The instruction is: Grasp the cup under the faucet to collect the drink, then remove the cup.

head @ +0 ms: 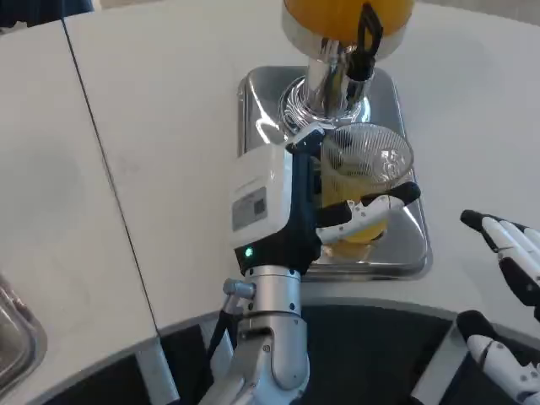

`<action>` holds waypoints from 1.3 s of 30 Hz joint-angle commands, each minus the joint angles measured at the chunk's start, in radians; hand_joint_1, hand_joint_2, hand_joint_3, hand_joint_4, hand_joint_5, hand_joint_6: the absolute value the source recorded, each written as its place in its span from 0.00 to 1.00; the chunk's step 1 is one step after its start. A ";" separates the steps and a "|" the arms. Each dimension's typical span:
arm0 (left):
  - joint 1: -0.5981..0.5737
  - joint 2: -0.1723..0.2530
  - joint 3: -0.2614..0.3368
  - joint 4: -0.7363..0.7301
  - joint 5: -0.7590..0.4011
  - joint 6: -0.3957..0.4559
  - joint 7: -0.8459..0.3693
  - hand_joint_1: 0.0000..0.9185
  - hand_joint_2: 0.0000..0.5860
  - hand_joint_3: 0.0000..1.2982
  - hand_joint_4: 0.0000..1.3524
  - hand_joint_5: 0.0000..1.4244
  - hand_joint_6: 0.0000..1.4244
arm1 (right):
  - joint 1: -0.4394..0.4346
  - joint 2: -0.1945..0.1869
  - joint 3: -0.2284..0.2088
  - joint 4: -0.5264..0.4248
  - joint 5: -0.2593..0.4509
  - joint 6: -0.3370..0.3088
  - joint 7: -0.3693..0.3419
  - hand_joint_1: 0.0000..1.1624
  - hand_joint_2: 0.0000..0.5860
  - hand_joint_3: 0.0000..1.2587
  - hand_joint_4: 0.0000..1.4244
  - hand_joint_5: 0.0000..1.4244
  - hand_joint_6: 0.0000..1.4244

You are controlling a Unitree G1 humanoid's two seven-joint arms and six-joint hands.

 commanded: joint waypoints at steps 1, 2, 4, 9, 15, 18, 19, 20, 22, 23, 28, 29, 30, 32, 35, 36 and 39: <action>0.020 0.024 0.014 -0.063 0.007 -0.012 0.019 0.83 0.00 0.76 0.80 0.92 1.00 | -0.012 -0.007 0.020 0.002 -0.004 0.022 0.016 0.13 0.84 0.00 0.00 0.00 0.00; 0.023 0.030 0.017 -0.070 0.006 -0.012 0.016 0.84 0.00 0.77 0.80 0.91 1.00 | -0.017 -0.008 0.022 0.001 -0.006 0.025 0.018 0.13 0.84 0.00 0.00 0.00 0.00; 0.036 0.055 0.028 -0.097 0.002 -0.020 0.006 0.87 0.00 0.77 0.80 0.90 1.00 | -0.026 -0.010 0.027 -0.001 -0.008 0.035 0.022 0.13 0.84 0.00 0.00 0.00 0.00; 0.073 0.118 0.057 -0.165 -0.005 -0.030 -0.023 0.90 0.00 0.78 0.80 0.88 1.00 | -0.051 -0.012 0.051 -0.003 -0.016 0.051 0.034 0.13 0.84 0.00 0.00 0.00 0.00; 0.134 0.201 0.092 -0.239 0.002 -0.024 -0.055 0.91 0.00 0.78 0.80 0.86 1.00 | -0.079 -0.011 0.095 0.000 -0.031 0.062 0.038 0.13 0.84 0.00 0.00 0.00 0.00; 0.159 0.226 0.111 -0.271 -0.003 -0.029 -0.061 0.92 0.00 0.78 0.80 0.84 1.00 | -0.089 -0.009 0.117 0.003 -0.039 0.069 0.039 0.13 0.84 0.00 0.00 0.00 0.00; 0.164 0.231 0.115 -0.279 -0.003 -0.030 -0.063 0.92 0.00 0.78 0.80 0.84 1.00 | -0.091 -0.009 0.121 0.004 -0.041 0.070 0.038 0.13 0.84 0.00 0.00 0.00 0.00; 0.170 0.239 0.122 -0.289 -0.006 -0.032 -0.068 0.92 0.00 0.78 0.80 0.84 1.00 | -0.094 -0.009 0.129 0.006 -0.044 0.071 0.039 0.13 0.84 0.00 0.00 0.00 0.00; 0.182 0.254 0.140 -0.306 -0.017 -0.036 -0.079 0.93 0.00 0.78 0.80 0.84 1.00 | -0.097 -0.009 0.138 0.009 -0.049 0.072 0.039 0.13 0.84 0.00 0.00 0.00 0.00; 0.186 0.259 0.146 -0.312 -0.021 -0.037 -0.084 0.93 0.00 0.78 0.80 0.84 1.00 | -0.099 -0.009 0.143 0.011 -0.051 0.073 0.038 0.13 0.84 0.00 0.00 0.00 0.00; 0.225 0.291 0.177 -0.363 -0.037 -0.051 -0.114 0.94 0.00 0.78 0.80 0.83 1.00 | -0.105 -0.008 0.160 0.012 -0.059 0.076 0.037 0.13 0.84 0.00 0.00 0.00 0.00; 0.237 0.300 0.184 -0.382 -0.042 -0.056 -0.122 0.94 0.00 0.78 0.80 0.83 1.00 | -0.106 -0.008 0.163 0.012 -0.060 0.076 0.037 0.13 0.84 0.00 0.00 0.00 0.00; 0.246 0.307 0.190 -0.395 -0.045 -0.058 -0.129 0.94 0.00 0.78 0.80 0.83 1.00 | -0.108 -0.008 0.165 0.012 -0.061 0.076 0.037 0.13 0.84 0.00 0.00 0.00 0.00; 0.285 0.332 0.218 -0.449 -0.065 -0.069 -0.159 0.94 0.00 0.78 0.80 0.83 1.00 | -0.112 -0.008 0.170 0.011 -0.064 0.077 0.036 0.13 0.85 0.00 0.00 0.00 0.00; 0.341 0.359 0.257 -0.526 -0.089 -0.083 -0.200 0.95 0.00 0.78 0.79 0.83 1.00 | -0.120 -0.008 0.175 0.013 -0.067 0.075 0.033 0.14 0.85 0.00 0.00 0.00 0.00; 0.360 0.366 0.270 -0.554 -0.097 -0.086 -0.213 0.95 0.00 0.78 0.79 0.83 1.00 | -0.123 -0.008 0.176 0.014 -0.068 0.075 0.032 0.14 0.85 0.00 0.00 0.00 0.00; 0.396 0.370 0.296 -0.613 -0.110 -0.089 -0.244 0.95 0.00 0.78 0.80 0.83 1.00 | -0.135 -0.010 0.181 0.021 -0.074 0.073 0.028 0.14 0.86 0.00 0.00 0.00 0.00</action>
